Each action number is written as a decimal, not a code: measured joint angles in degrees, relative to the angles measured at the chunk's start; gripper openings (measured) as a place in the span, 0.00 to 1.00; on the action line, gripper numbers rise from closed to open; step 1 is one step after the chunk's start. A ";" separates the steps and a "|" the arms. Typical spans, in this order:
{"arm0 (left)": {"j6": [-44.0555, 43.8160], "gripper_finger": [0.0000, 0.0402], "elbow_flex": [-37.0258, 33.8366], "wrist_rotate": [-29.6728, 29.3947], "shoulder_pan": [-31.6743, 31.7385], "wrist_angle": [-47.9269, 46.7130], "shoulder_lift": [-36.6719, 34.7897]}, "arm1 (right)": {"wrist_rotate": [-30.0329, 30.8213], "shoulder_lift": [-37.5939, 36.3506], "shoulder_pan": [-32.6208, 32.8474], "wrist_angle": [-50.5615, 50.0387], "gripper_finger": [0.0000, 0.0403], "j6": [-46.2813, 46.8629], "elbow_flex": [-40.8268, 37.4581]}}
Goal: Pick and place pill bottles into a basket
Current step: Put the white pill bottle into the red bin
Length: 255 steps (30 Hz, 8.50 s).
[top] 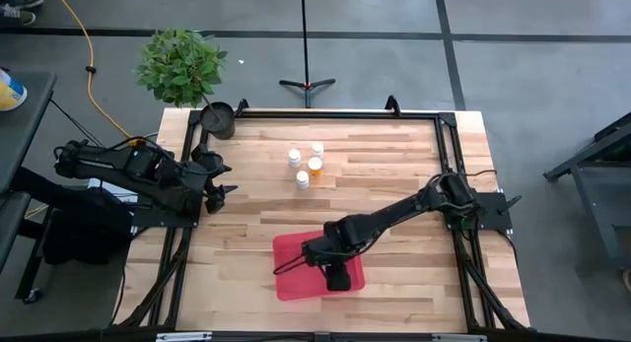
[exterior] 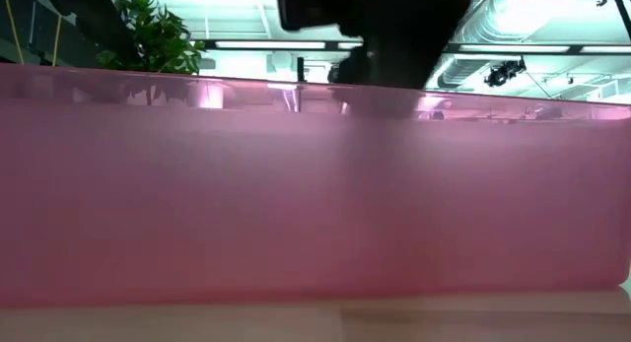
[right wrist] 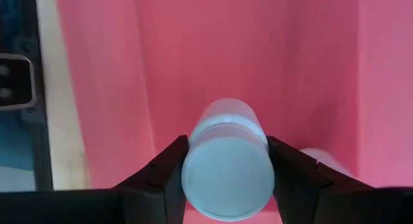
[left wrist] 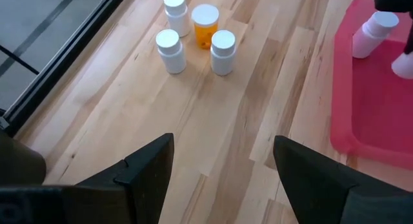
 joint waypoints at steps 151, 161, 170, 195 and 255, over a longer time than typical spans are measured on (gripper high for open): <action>1.92 0.74 -0.02 -0.68 0.00 3.69 0.02 | 5.32 0.04 -38.20 -19.43 0.84 -23.43 29.97; 1.07 0.74 -0.02 -0.50 0.00 3.69 0.02 | 0.33 0.04 -45.63 -11.79 0.83 -24.40 29.95; 1.03 0.74 -0.02 -0.50 0.00 3.74 0.13 | -3.39 4.44 -49.49 -10.30 0.82 -26.71 29.93; 2.00 0.74 -0.02 -0.71 0.00 3.44 3.68 | -6.07 13.56 -51.24 -13.97 0.82 -30.74 29.91; 3.23 0.74 -0.02 -0.49 0.00 3.32 4.15 | -8.73 15.87 -48.76 -16.43 0.82 -22.82 29.93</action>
